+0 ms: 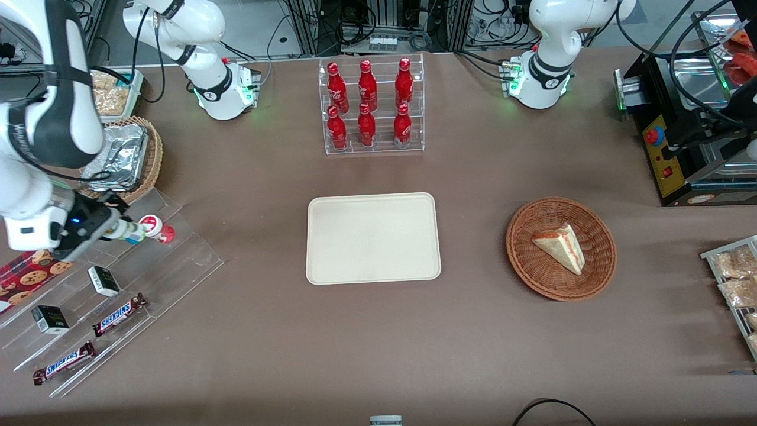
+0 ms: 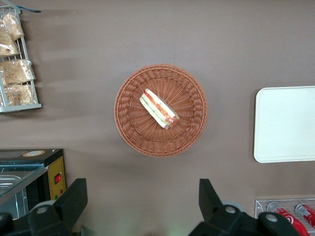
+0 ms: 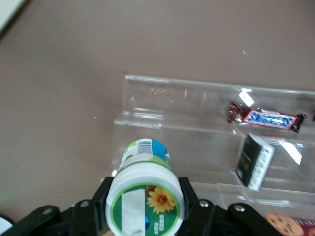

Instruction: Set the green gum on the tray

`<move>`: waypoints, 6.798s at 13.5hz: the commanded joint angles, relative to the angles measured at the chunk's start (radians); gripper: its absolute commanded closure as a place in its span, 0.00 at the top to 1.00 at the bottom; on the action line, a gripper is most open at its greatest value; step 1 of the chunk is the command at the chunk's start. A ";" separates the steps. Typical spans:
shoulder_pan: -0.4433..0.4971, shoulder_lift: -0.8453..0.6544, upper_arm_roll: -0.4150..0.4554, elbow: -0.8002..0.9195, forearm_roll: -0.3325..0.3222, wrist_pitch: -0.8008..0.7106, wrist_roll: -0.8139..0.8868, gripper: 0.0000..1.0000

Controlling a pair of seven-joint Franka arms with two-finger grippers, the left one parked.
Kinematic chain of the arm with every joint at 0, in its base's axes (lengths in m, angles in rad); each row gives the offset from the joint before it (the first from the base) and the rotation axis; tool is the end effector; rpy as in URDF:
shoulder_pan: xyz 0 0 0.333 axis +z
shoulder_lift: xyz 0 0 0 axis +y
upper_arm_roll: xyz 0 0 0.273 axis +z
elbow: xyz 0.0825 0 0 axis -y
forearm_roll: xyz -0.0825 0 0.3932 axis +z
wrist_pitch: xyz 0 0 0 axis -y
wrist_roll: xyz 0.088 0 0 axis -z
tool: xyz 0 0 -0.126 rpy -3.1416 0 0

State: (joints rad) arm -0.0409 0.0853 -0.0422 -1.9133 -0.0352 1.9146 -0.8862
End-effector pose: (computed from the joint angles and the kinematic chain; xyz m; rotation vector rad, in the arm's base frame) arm 0.5724 -0.0506 0.3771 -2.8740 -1.2429 0.1428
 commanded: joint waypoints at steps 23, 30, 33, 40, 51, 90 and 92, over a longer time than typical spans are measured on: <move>0.682 0.442 -0.005 0.347 0.110 0.047 1.188 0.00; 0.774 0.583 -0.005 0.433 0.123 0.196 1.398 0.00; 0.792 0.636 -0.005 0.500 0.121 0.202 1.446 0.00; 0.828 0.672 -0.010 0.507 0.115 0.228 1.466 0.00; 0.839 0.703 -0.016 0.507 0.084 0.253 1.506 0.74; 0.457 0.145 -0.004 0.385 0.067 -0.295 1.142 1.00; 0.351 0.117 0.048 0.353 0.067 -0.296 1.110 1.00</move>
State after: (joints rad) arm 0.3982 0.2566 -0.0493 -1.4991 0.0374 1.6209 0.2492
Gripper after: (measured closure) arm 0.000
